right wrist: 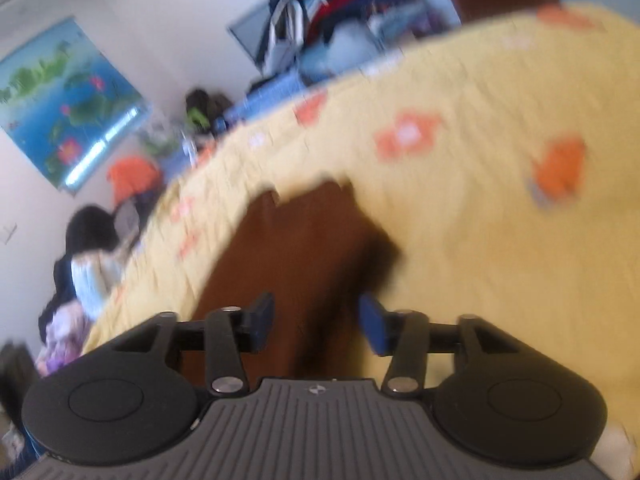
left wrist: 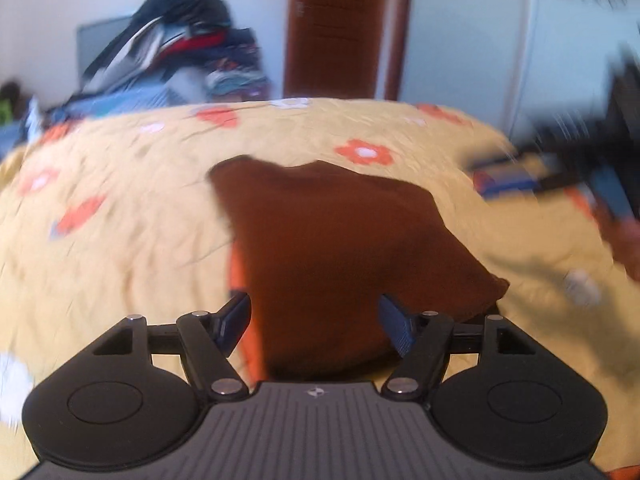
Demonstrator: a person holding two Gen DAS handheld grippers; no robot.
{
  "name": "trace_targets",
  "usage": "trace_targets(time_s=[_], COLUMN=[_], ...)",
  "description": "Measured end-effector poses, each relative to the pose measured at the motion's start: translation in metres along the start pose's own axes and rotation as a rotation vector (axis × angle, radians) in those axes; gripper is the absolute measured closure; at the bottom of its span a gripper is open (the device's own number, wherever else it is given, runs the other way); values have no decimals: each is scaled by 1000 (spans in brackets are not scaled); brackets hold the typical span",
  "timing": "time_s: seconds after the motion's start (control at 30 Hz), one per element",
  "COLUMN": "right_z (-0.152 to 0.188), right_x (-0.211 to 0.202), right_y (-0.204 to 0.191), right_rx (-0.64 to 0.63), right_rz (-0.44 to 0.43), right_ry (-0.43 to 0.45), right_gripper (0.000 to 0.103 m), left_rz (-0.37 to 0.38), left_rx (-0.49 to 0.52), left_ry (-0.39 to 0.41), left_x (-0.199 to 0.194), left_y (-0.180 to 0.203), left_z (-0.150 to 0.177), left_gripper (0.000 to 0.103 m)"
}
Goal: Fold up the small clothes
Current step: 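Open both grippers and press the folded sweater flat on the bedspread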
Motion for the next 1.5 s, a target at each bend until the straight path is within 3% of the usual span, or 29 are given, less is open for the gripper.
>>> trace_targets(time_s=[0.1,0.17,0.27,0.37,0.47,0.53,0.6,0.7,0.8,0.87,0.9,0.97,1.07,1.1,1.13,1.27,1.33,1.43,1.5], right_z=[-4,11,17,4,-22,-30,-36,-34,-27,-16,-16,-14,-11,-13,-16,-30,-28,-9,3], right_x=[49,92,109,107,93,91,107,145,190,212,214,216,210,203,193,127,109,121,128], right_y=[-30,-28,-24,-30,-45,-68,-95,-126,-144,-143,-145,-147,-151,-148,-144,-120,-99,-58,-48], right_rx=[-120,-185,-273,-293,-230,-198,-225,-291,-297,-322,-336,-325,-395,-394,-370,-244,-222,-209,-265], right_rz=[11,115,142,171,124,56,4,4,-19,17,-15,-34,3,26,39,-42,-19,103,55], right_ry=[-34,-134,-87,-171,-96,-79,-102,-169,-262,-295,-260,-253,-249,-238,-230,-122,-105,-172,-114], right_gripper=[29,29,17,19,23,22,21,20,20,17,7,0,2,11,13,4,2,2,0], left_rz=[-49,-74,-49,9,3,-23,-45,-72,-83,-76,-73,-69,-65,-65,-66,-73,-74,-78,-88], left_rx=[95,126,101,31,57,84,104,149,143,118,112,106,108,107,105,106,105,105,114], left_ry=[-70,-92,-77,-73,-5,-20,-47,-39,-26,-21,-19,-16,-12,-10,-8,1,0,-2,-3], left_x=[36,48,44,25,20,36,54,65,67,67,67,71,71,70,70,69,67,68,69], left_y=[11,10,3,-3,-6,-8,-11,-7,-5,-8,-10,-16,-16,-17,-17,-14,-15,-15,-12], left_z=[5,16,19,3,-18,-22,-17,-10,-3,-4,-4,-6,-4,-5,-5,-3,-3,-3,-2], left_gripper=[33,32,32,31,31,31,30,18,18,17,16,15,15,15,15,15,15,14,14])
Point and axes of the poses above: each gripper's, at about its wrist camera, not at the fingertips, and x roughly the way its jaws point, y to its right, z to its underside, the point moved 8 cm from there along x, roughly the way its jaws point, and after that the axes turned 12 degrees about z, right-handed, at the moved point
